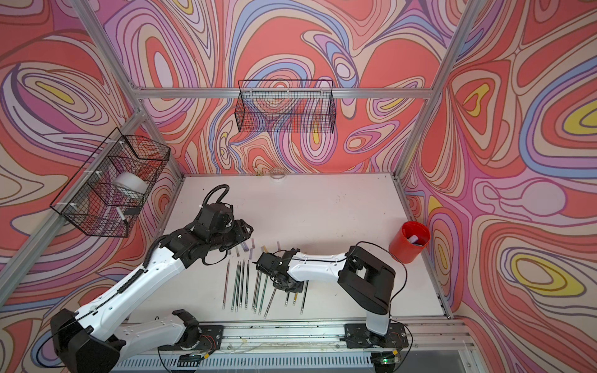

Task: Remove the protective cover of the pencils
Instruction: Pick up the pencil from the center of the board.

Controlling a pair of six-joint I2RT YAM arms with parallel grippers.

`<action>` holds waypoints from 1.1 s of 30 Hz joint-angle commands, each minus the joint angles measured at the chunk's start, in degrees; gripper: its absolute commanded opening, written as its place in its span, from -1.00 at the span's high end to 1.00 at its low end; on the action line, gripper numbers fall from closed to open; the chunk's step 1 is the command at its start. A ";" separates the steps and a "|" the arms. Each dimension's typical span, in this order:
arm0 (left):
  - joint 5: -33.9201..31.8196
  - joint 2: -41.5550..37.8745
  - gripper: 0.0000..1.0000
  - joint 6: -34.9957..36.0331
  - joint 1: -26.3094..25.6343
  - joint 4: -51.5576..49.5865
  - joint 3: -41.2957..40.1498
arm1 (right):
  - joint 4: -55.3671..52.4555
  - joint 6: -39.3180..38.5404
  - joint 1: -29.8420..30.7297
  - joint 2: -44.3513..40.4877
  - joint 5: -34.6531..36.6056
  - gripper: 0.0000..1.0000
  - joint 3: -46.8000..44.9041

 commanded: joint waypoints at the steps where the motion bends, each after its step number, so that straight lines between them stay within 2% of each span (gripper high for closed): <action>1: -1.69 -1.82 -0.14 -1.24 0.00 0.36 -0.79 | 1.87 -0.34 -0.33 3.08 -1.33 0.53 -0.93; 6: -2.16 -4.42 -0.20 -2.25 0.08 1.84 -1.89 | 2.21 -0.61 -0.50 3.73 -1.83 0.63 -1.02; 10: -2.57 -6.94 -0.38 -3.26 0.43 4.54 -4.13 | 3.06 -0.69 -0.61 3.71 -2.21 0.76 -1.62; 14: -3.82 -9.47 -0.65 -5.06 0.74 7.61 -7.39 | 3.72 -1.05 -0.66 2.99 -2.24 0.82 -1.84; 20: -3.26 -11.57 -0.79 -5.40 1.05 9.02 -9.01 | 3.61 -2.75 -0.60 0.14 -0.59 0.90 -1.36; 29: 5.25 -7.25 -0.78 -3.49 1.67 11.63 -7.49 | 2.64 -5.95 -0.63 -8.75 4.00 0.90 -1.18; 33: 8.42 -4.90 -0.76 -2.89 1.65 13.15 -6.62 | 6.97 -9.59 -0.52 -12.42 3.88 0.92 -2.64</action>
